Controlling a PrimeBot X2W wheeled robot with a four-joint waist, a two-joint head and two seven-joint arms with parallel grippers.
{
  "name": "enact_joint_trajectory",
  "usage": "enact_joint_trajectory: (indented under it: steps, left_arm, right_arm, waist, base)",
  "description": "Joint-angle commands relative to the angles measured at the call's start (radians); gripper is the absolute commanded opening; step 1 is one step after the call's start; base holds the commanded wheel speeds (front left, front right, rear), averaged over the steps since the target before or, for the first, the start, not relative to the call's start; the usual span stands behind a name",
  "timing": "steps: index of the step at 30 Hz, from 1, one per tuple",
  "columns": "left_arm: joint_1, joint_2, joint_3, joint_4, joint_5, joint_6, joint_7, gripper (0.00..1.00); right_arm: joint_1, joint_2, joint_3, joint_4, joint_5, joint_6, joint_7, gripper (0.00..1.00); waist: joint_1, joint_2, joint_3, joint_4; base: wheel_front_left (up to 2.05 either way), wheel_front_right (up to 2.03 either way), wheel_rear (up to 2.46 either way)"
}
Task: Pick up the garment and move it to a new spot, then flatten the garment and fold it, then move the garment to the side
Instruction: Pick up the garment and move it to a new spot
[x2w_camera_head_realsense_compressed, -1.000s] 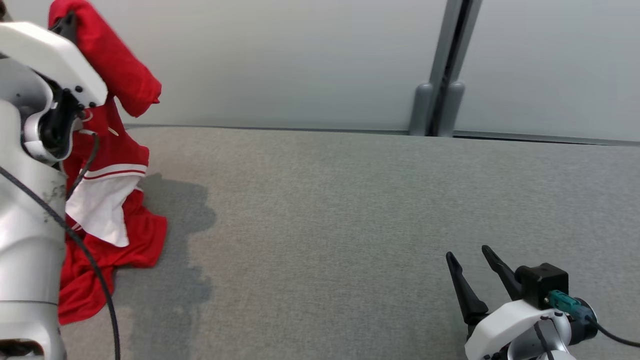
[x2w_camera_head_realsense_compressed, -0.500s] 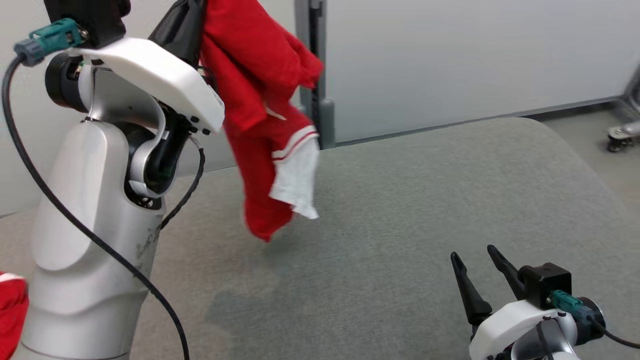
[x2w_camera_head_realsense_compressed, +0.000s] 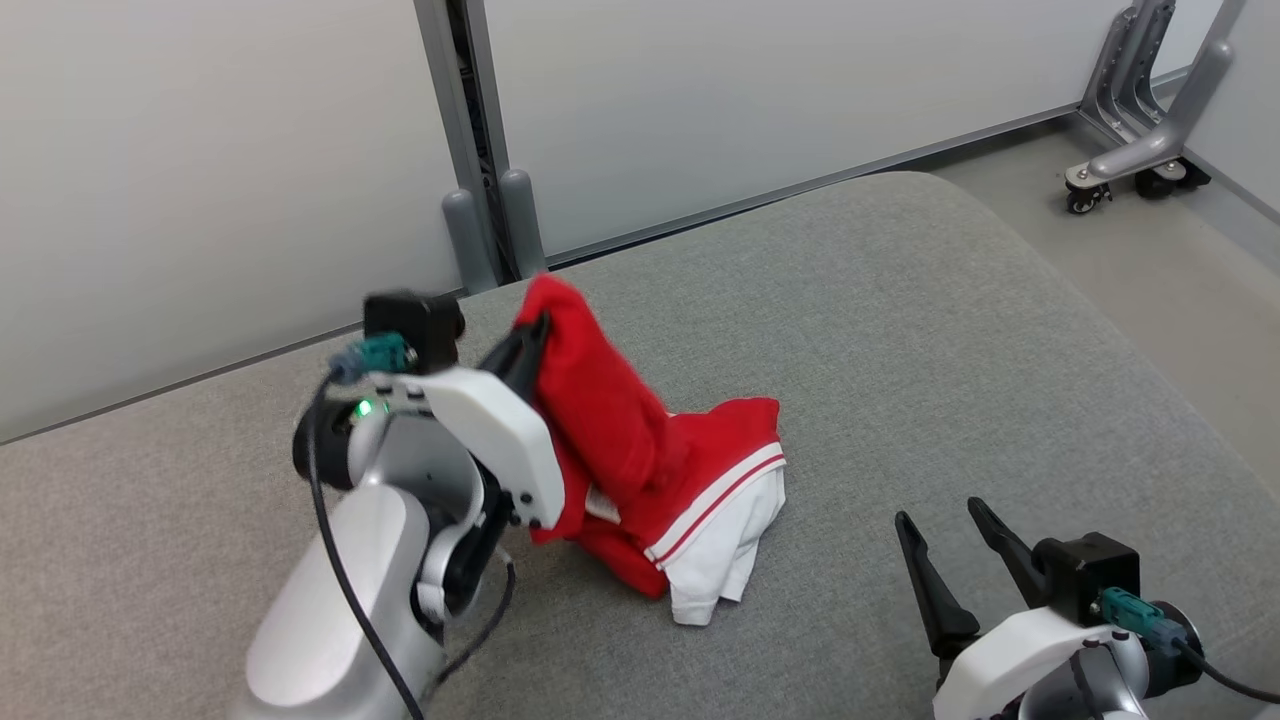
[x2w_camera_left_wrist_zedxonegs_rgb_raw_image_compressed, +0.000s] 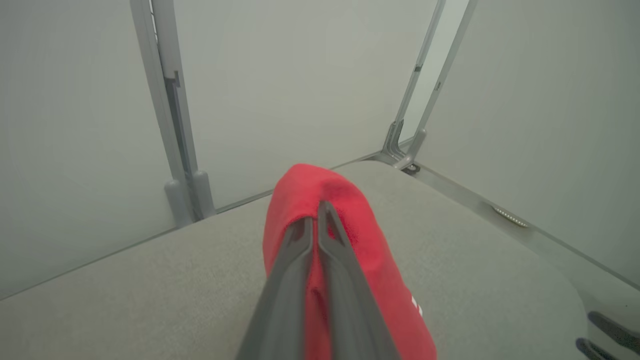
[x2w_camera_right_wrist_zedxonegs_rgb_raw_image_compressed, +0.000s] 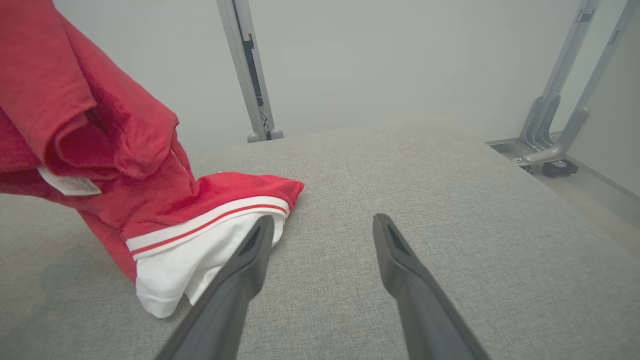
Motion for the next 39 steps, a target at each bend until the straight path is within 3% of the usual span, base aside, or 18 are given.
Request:
enact_joint_trajectory:
  steps: [1,5,6,7,11,18,21,26,31,39]
  left_arm:
    - [0.022,0.003,-0.011,0.021,0.01,0.004,-0.002,0.0]
    - [0.093,-0.011,-0.064,0.143,0.006,-0.021,-0.052,0.0]
    - [0.109,-0.015,-0.083,0.178,0.004,-0.033,-0.06,0.4]
    - [0.117,-0.017,-0.101,0.207,-0.005,-0.05,-0.069,1.0]
    - [0.129,-0.025,-0.13,0.273,-0.042,-0.065,-0.145,1.0]
    - [0.204,-0.027,-0.1,0.192,-0.108,-0.067,-0.434,1.0]
    - [0.262,-0.008,-0.045,0.132,-0.119,-0.055,-0.5,1.0]
    - [0.429,0.032,0.092,-0.045,-0.046,-0.048,-0.523,1.0]
    - [0.569,0.057,0.177,-0.125,0.054,-0.025,-0.522,1.0]
    - [0.68,0.118,0.224,-0.066,0.102,-0.003,-0.508,1.0]
  right_arm:
    - [-0.007,-0.005,0.004,0.002,0.004,0.0,-0.005,1.0]
    - [-0.009,-0.005,0.007,0.01,0.01,0.0,-0.01,1.0]
    - [-0.008,-0.005,0.007,0.012,0.01,0.0,-0.011,1.0]
    - [-0.009,-0.005,0.009,0.013,0.012,0.0,-0.011,1.0]
    - [-0.007,-0.005,0.001,0.017,0.015,0.0,-0.016,1.0]
    - [0.016,-0.005,-0.037,0.024,0.011,0.0,-0.036,1.0]
    - [0.025,-0.005,-0.061,0.021,0.009,0.0,-0.051,1.0]
    - [0.043,-0.005,-0.108,0.01,0.001,0.0,-0.068,1.0]
    - [0.065,-0.005,-0.141,0.014,-0.01,0.0,-0.053,1.0]
    - [0.122,-0.005,-0.184,0.006,-0.03,0.0,0.014,1.0]
  waist:
    - [0.0,0.0,0.004,0.002]
    - [0.0,0.0,0.005,0.024]
    - [0.0,0.0,0.004,0.031]
    - [0.0,0.0,0.004,0.039]
    - [0.0,0.0,-0.002,0.078]
    - [0.0,0.0,-0.029,0.171]
    - [0.0,0.0,-0.043,0.212]
    - [0.0,0.0,-0.067,0.293]
    - [0.0,0.0,-0.088,0.35]
    - [0.0,0.0,-0.106,0.4]
  base:
    - [0.0,0.0,0.0]
    - [0.0,0.0,0.0]
    - [0.0,0.0,0.0]
    - [0.0,0.0,0.0]
    - [0.0,0.0,0.0]
    - [0.0,0.0,0.0]
    - [0.0,0.0,0.0]
    - [0.0,0.0,0.0]
    - [0.0,0.0,0.0]
    - [0.0,0.0,0.0]
